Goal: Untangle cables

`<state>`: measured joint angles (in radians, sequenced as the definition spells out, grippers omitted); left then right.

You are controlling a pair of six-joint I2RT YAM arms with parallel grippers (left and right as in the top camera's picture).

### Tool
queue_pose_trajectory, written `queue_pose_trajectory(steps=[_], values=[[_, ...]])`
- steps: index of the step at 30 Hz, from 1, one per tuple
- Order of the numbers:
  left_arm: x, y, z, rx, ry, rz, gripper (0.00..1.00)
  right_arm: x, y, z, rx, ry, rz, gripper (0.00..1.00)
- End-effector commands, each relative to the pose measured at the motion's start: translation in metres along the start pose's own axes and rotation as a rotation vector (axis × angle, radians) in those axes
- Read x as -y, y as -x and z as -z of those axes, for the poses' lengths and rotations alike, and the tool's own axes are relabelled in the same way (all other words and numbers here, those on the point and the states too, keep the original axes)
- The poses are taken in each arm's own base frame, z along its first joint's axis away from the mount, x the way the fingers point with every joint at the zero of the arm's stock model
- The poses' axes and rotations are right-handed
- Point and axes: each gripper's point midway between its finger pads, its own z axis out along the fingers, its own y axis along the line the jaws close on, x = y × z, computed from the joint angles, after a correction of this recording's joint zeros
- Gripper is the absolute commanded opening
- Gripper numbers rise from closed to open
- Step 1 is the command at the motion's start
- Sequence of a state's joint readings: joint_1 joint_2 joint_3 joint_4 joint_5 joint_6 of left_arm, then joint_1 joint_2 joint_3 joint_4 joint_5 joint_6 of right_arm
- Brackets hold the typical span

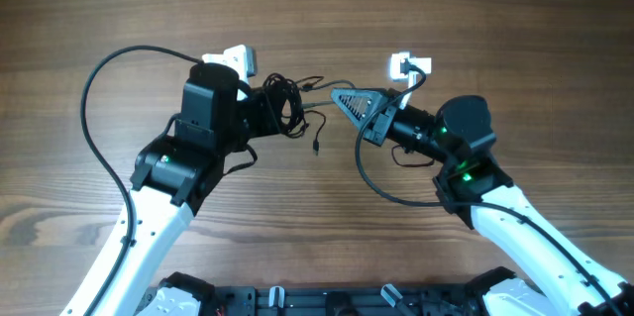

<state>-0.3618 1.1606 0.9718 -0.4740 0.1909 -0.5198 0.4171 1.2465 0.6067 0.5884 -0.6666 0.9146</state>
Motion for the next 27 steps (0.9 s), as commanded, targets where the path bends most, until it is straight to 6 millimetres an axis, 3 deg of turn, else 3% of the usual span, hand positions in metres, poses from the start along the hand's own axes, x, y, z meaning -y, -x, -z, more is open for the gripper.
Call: queue_pose_trajectory(steps=[1,3,4,5,6,7,8,11,16,19,24,27], values=[[-0.001,0.018,-0.001,0.062,0.019,-0.160,0.04,0.027,-0.020,0.005,-0.085,-0.097,-0.081,0.05],[0.013,0.014,-0.001,0.042,-0.061,-0.296,0.04,0.050,-0.045,0.011,-0.171,-0.194,-0.114,0.23],[0.023,0.007,0.000,0.017,-0.125,-0.352,0.04,0.056,-0.051,0.014,-0.198,-0.215,-0.095,0.42],[0.033,0.000,0.002,-0.009,-0.194,-0.402,0.04,0.060,-0.057,0.016,-0.223,-0.231,-0.074,0.53],[0.041,-0.005,0.005,-0.030,-0.253,-0.438,0.04,0.064,-0.061,0.018,-0.245,-0.238,-0.024,0.60],[0.048,-0.012,0.008,-0.056,-0.317,-0.470,0.04,0.064,-0.062,0.019,-0.253,-0.236,0.017,0.76],[0.050,-0.016,0.010,-0.077,-0.356,-0.485,0.04,0.064,-0.059,0.019,-0.248,-0.230,0.047,0.83],[0.038,-0.022,0.011,-0.125,-0.375,-0.472,0.04,0.063,-0.042,0.022,-0.195,-0.223,0.085,0.91],[0.002,-0.011,0.006,-0.142,-0.298,-0.376,0.06,0.045,-0.012,0.037,-0.142,-0.107,0.182,0.91],[0.003,-0.007,0.007,-0.142,-0.353,-0.353,0.06,0.031,-0.006,0.039,-0.133,-0.032,0.225,0.86],[0.010,0.005,0.002,-0.104,-0.395,-0.327,0.08,0.030,-0.032,0.022,-0.192,-0.052,0.183,0.86],[0.011,0.008,-0.001,-0.110,-0.395,-0.257,0.06,0.065,-0.051,0.009,-0.184,-0.265,0.084,0.86]])
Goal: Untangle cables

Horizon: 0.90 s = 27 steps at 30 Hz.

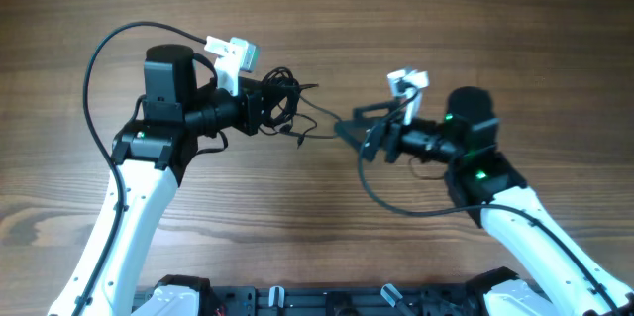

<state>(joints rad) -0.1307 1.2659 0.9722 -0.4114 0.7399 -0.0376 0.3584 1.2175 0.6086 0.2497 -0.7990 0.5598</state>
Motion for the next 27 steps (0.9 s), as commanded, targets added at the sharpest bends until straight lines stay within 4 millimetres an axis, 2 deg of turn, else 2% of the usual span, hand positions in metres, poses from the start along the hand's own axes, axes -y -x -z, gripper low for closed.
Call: queue_pose_trajectory(steps=[1,3,4,6,7,10,11,12,13,16,19,22,23,24,27], values=[[0.006,0.006,-0.001,0.006,-0.041,0.074,0.05,0.032,-0.016,-0.020,0.005,-0.197,-0.076,0.86],[0.005,0.004,-0.001,0.001,-0.040,0.097,0.05,0.040,-0.026,-0.028,-0.009,-0.247,-0.082,0.86],[0.005,0.004,-0.002,0.000,-0.040,0.129,0.04,0.063,-0.033,-0.028,0.003,-0.362,-0.153,0.86],[0.005,0.003,-0.002,-0.003,-0.040,0.133,0.04,0.101,-0.040,-0.012,0.057,-0.558,-0.308,0.86],[0.005,0.003,-0.002,-0.005,-0.040,0.134,0.04,0.114,-0.042,-0.002,0.082,-0.628,-0.374,0.86],[0.005,0.003,-0.002,-0.006,-0.039,0.127,0.04,0.137,-0.048,0.019,0.103,-0.730,-0.482,0.88],[0.005,0.003,-0.002,-0.006,-0.039,0.121,0.04,0.138,-0.049,0.022,0.095,-0.731,-0.482,0.89],[0.005,0.003,-0.002,-0.006,-0.039,0.103,0.04,0.137,-0.048,0.022,0.079,-0.713,-0.468,0.92],[0.005,0.002,-0.002,-0.008,-0.039,0.083,0.04,0.132,-0.048,0.020,0.051,-0.675,-0.440,1.00],[0.004,-0.004,-0.002,-0.028,-0.037,0.000,0.04,0.103,-0.044,0.011,-0.052,-0.489,-0.263,1.00],[-0.005,-0.015,-0.003,-0.067,-0.001,-0.109,0.04,0.080,-0.032,0.019,-0.049,-0.379,-0.194,1.00],[-0.014,-0.023,-0.007,-0.103,0.022,-0.155,0.04,0.036,-0.011,0.022,-0.037,-0.166,0.100,1.00],[-0.011,-0.026,-0.009,-0.115,0.004,-0.183,0.04,0.020,-0.006,0.021,-0.034,-0.093,0.271,0.99],[-0.005,-0.028,-0.009,-0.119,-0.027,-0.214,0.04,0.015,-0.004,0.021,-0.029,-0.069,0.361,0.99],[0.032,-0.031,-0.010,-0.103,-0.225,-0.298,0.04,0.014,0.004,0.018,0.000,-0.058,0.480,0.99]])
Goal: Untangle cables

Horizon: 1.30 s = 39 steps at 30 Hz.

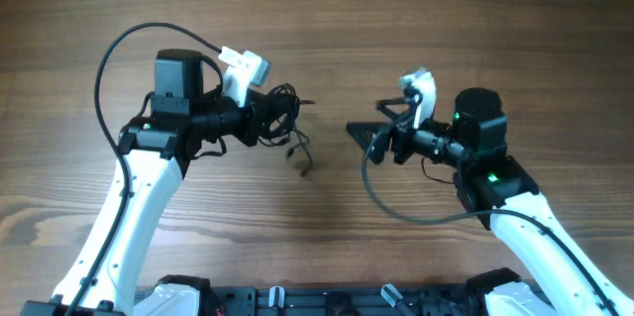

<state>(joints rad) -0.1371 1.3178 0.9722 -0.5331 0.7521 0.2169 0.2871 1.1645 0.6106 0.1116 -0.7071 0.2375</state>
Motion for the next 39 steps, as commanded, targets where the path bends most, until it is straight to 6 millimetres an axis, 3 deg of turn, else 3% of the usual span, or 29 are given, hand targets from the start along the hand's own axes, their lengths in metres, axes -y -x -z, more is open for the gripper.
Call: queue_pose_trajectory(steps=[1,6,11,16,18,19,20,21,22,24,25,27,30,35,39], values=[[0.049,0.009,0.001,0.044,-0.240,-0.177,0.04,-0.018,0.004,-0.002,0.018,0.112,0.244,0.99],[0.088,0.007,0.002,0.050,-0.423,-0.198,0.04,-0.030,0.002,-0.007,0.022,0.231,0.267,0.88],[0.111,0.000,-0.005,0.018,-0.484,-0.229,0.04,-0.041,-0.011,-0.014,-0.014,0.349,0.256,0.84],[0.126,-0.006,-0.009,-0.003,-0.521,-0.251,0.04,-0.046,-0.012,-0.015,-0.010,0.393,0.271,0.71],[0.127,-0.005,-0.009,-0.002,-0.522,-0.256,0.04,-0.046,-0.012,-0.015,-0.010,0.393,0.271,0.48],[0.126,-0.003,-0.009,0.006,-0.519,-0.264,0.04,-0.046,-0.012,-0.015,-0.010,0.393,0.268,0.23],[0.125,-0.002,-0.009,0.013,-0.517,-0.268,0.04,-0.046,-0.012,-0.015,-0.011,0.393,0.264,0.08],[0.124,0.000,-0.009,0.019,-0.513,-0.272,0.05,-0.045,-0.012,-0.016,-0.015,0.388,0.240,0.05],[0.123,0.001,-0.008,0.026,-0.510,-0.274,0.09,-0.043,-0.011,-0.016,-0.020,0.374,0.192,0.05],[0.118,0.005,-0.007,0.039,-0.496,-0.275,0.30,-0.033,-0.006,-0.020,-0.031,0.308,0.012,0.05],[0.113,0.006,-0.006,0.046,-0.485,-0.268,0.49,-0.029,-0.005,-0.021,-0.033,0.284,-0.055,0.04],[0.104,0.010,-0.003,0.060,-0.461,-0.255,0.61,-0.022,-0.002,-0.023,-0.028,0.240,-0.157,0.04],[0.081,0.018,0.007,0.095,-0.402,-0.215,0.63,-0.008,0.004,-0.026,-0.003,0.159,-0.334,0.04],[0.041,0.027,0.026,0.138,-0.306,-0.056,0.57,-0.011,0.013,-0.025,0.020,0.175,-0.428,0.04],[0.042,0.026,0.025,0.135,-0.308,-0.055,0.57,-0.011,0.015,-0.025,0.018,0.180,-0.497,0.05]])
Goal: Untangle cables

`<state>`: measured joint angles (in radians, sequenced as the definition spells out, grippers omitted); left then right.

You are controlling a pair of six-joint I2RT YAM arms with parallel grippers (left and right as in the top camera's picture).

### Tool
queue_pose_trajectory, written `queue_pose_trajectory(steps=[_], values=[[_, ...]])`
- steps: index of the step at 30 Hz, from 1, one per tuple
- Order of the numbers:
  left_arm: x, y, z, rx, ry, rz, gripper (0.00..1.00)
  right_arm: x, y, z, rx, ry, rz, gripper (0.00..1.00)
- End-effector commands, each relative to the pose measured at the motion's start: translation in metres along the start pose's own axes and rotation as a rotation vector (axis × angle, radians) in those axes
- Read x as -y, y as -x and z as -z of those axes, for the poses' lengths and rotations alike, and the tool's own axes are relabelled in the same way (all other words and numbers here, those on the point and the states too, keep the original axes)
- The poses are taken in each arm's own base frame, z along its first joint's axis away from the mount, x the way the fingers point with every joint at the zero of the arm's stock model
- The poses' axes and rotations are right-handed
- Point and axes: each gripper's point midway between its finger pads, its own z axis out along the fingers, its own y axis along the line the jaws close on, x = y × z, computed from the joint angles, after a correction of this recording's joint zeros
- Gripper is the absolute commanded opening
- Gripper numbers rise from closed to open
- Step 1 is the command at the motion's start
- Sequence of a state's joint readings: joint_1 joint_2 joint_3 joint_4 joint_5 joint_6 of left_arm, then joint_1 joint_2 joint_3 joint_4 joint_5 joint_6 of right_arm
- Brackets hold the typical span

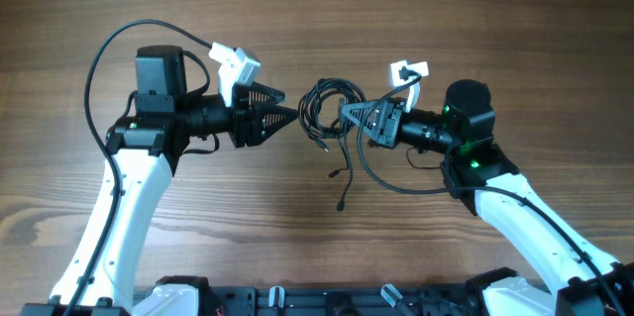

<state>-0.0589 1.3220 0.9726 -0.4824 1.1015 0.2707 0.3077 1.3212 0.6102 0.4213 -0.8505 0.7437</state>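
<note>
The black cable bundle (325, 108) lies in a loose coil on the wooden table between the two grippers. One loose end (343, 195) trails toward the front. My right gripper (346, 112) points left, its tips at the coil's right edge, shut on a strand there. My left gripper (294, 115) points right and stops a little short of the coil's left side. Its fingers meet in a closed wedge with nothing between them.
The bare wooden table (317, 9) runs around both arms. The left arm's own black cable (99, 68) loops out to the left. The right arm's cable (381, 179) hangs in a loop below its wrist. A black frame (317, 301) runs along the front edge.
The bundle has left my left gripper and now lies further right, at my right gripper's tips. My right gripper has moved left onto it and shut. My left gripper is empty.
Both grippers first held the tangle close together at mid table. Then the arms stood further apart with a strand stretched between them. After that the left gripper alone held the bundle and the right gripper was free. Now the right gripper holds it and the left is free.
</note>
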Motion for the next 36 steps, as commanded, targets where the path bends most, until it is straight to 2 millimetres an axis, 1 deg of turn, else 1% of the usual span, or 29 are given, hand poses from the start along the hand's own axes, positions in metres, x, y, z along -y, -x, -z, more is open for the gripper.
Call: queue_pose_trajectory(steps=[1,3,7,8,9,10,17,19,22,24,25,28,29,30,32,36], values=[[0.010,0.005,-0.001,0.004,-0.025,-0.008,0.57,0.004,0.003,-0.001,0.016,-0.012,-0.111,0.05],[0.005,0.001,-0.007,-0.018,0.006,-0.008,0.53,0.004,0.003,-0.001,0.015,-0.011,-0.124,0.04],[0.009,-0.004,-0.018,-0.047,-0.013,-0.011,0.53,0.004,0.003,-0.001,0.016,-0.012,-0.126,0.05],[0.010,-0.005,-0.021,-0.052,-0.020,-0.014,0.50,0.004,0.003,-0.001,0.016,-0.012,-0.126,0.05],[0.011,-0.005,-0.026,-0.057,-0.030,-0.023,0.46,0.004,0.003,-0.001,0.016,-0.012,-0.126,0.05],[0.012,-0.006,-0.029,-0.060,-0.039,-0.030,0.44,0.004,0.003,-0.001,0.016,-0.012,-0.126,0.04],[0.019,-0.007,-0.045,-0.073,-0.079,-0.069,0.41,0.004,0.003,-0.001,0.015,-0.012,-0.119,0.04],[0.022,-0.007,-0.047,-0.076,-0.087,-0.079,0.35,0.004,0.003,-0.001,0.015,-0.012,-0.119,0.05],[0.023,-0.006,-0.049,-0.074,-0.090,-0.091,0.14,0.004,0.003,-0.001,0.015,-0.012,-0.120,0.05],[0.018,-0.006,-0.050,-0.075,-0.061,-0.081,0.04,0.004,0.003,-0.001,0.015,-0.012,-0.119,0.05],[0.013,-0.006,-0.050,-0.079,-0.029,-0.065,0.04,0.004,0.003,-0.001,0.016,-0.012,-0.113,0.05],[-0.013,-0.008,-0.048,-0.089,0.121,0.010,0.04,0.004,0.003,-0.001,0.015,-0.013,-0.078,0.05],[-0.019,-0.008,-0.047,-0.090,0.160,0.034,0.04,0.004,0.003,-0.001,0.015,-0.013,-0.067,0.08],[-0.022,-0.008,-0.046,-0.090,0.176,0.045,0.04,0.004,0.003,-0.001,0.015,-0.013,-0.067,0.16],[-0.024,-0.008,-0.046,-0.089,0.190,0.059,0.04,0.007,0.005,0.000,0.025,-0.026,-0.059,0.54],[-0.026,-0.008,-0.044,-0.087,0.195,0.061,0.04,0.015,0.007,0.000,0.044,-0.067,-0.059,1.00]])
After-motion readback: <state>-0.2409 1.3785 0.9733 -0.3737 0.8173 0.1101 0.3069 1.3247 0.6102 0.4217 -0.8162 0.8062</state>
